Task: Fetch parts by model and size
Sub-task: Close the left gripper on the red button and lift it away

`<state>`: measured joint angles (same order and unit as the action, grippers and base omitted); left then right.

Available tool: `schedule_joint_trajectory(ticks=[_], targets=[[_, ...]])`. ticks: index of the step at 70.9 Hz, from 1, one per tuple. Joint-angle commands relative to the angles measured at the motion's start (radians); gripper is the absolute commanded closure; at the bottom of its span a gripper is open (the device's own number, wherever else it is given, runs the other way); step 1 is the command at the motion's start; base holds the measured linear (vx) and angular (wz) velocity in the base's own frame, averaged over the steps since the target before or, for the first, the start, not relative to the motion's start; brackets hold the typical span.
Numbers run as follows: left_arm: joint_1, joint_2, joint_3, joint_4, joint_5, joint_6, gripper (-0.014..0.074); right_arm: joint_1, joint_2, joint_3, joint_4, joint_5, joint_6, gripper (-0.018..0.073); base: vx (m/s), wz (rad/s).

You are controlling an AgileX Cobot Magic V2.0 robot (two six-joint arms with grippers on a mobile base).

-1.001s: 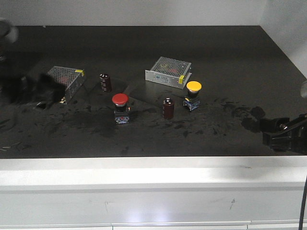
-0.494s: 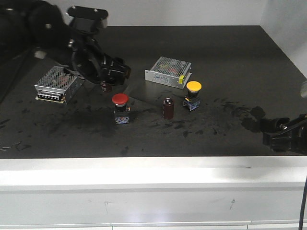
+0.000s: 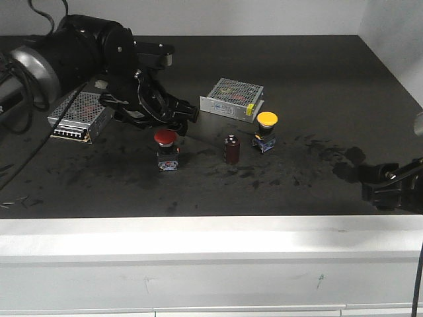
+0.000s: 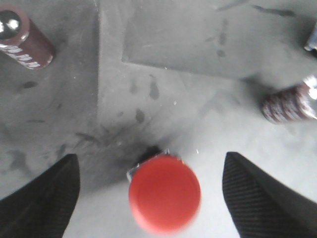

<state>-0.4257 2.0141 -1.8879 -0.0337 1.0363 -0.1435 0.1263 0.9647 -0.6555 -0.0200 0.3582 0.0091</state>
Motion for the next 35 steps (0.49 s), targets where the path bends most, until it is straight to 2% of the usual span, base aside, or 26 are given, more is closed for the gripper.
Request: schedule_joint_trajectory(ticks=[1,21,29,35], targets=[[-0.004,-0.038,-0.034,-0.011,-0.038,-0.026,0.0046,0.0,-0.01,-0.036,-0.006,-0.066,-0.002,-0.0001,0.0,0.0],[-0.004,-0.014,-0.034,-0.015,-0.023,-0.032,0.0068,0.0,-0.01,-0.036,-0.006,-0.066,-0.002,-0.0001,0.0,0.0],[-0.004,-0.014,-0.034,-0.015,-0.023,-0.053,0.0137,0.0,-0.01,-0.036,-0.006,-0.066,-0.002,-0.0001,0.0,0.0],[-0.004,-0.014,-0.033,-0.015,-0.022,-0.056,0.0227,0.0,-0.01,-0.036,-0.006,-0.066,-0.002,-0.0001,0.0,0.0]])
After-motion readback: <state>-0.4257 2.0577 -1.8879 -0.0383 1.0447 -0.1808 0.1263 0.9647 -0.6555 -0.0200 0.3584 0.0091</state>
